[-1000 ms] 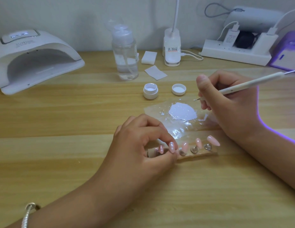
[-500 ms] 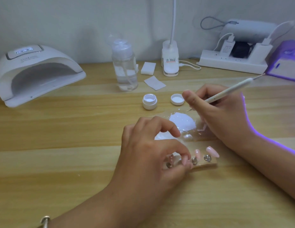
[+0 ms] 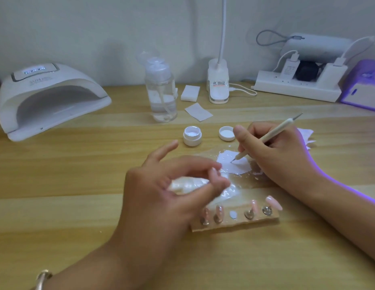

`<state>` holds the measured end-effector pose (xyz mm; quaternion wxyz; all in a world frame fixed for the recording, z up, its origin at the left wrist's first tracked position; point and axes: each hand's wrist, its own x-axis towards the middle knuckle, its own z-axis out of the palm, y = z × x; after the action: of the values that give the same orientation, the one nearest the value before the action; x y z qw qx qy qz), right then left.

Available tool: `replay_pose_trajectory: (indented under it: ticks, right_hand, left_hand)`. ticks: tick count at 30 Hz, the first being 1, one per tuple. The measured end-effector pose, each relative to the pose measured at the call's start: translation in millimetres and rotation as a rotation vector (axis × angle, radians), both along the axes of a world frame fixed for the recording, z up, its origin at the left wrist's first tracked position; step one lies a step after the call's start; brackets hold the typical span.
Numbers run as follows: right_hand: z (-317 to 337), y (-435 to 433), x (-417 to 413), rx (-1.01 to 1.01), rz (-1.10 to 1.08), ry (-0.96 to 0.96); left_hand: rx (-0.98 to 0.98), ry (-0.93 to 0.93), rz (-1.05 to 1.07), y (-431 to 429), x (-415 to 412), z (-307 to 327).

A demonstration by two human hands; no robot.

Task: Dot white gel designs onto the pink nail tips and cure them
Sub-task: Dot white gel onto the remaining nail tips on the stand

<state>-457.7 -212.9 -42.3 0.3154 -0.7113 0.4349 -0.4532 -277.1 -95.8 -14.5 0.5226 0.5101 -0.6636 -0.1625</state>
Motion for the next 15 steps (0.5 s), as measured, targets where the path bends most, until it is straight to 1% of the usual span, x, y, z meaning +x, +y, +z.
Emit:
replay_pose_trajectory:
  ticks: [3,7,9,12,15]
  right_hand:
    - [-0.4,0.3,-0.5,-0.023,-0.019,0.012]
    - [-0.6,0.7,-0.1,-0.023,-0.016,0.025]
    - [-0.3,0.3,-0.4,-0.028,-0.031,0.021]
    - [-0.3,1.0,-0.3,-0.003,0.002,0.011]
    - [0.1,1.1,-0.5,-0.030,-0.022,0.020]
  left_hand:
    - [0.166,0.224,0.020,-9.6,7.6,-1.6]
    - [0.254,0.343,-0.026,-16.7,12.7,-9.4]
    - [0.245,0.359,-0.042,-18.2,14.4,-11.0]
    - [0.247,0.336,-0.090,-19.0,15.6,-11.1]
    - [0.259,0.322,-0.119,-18.9,16.0,-12.7]
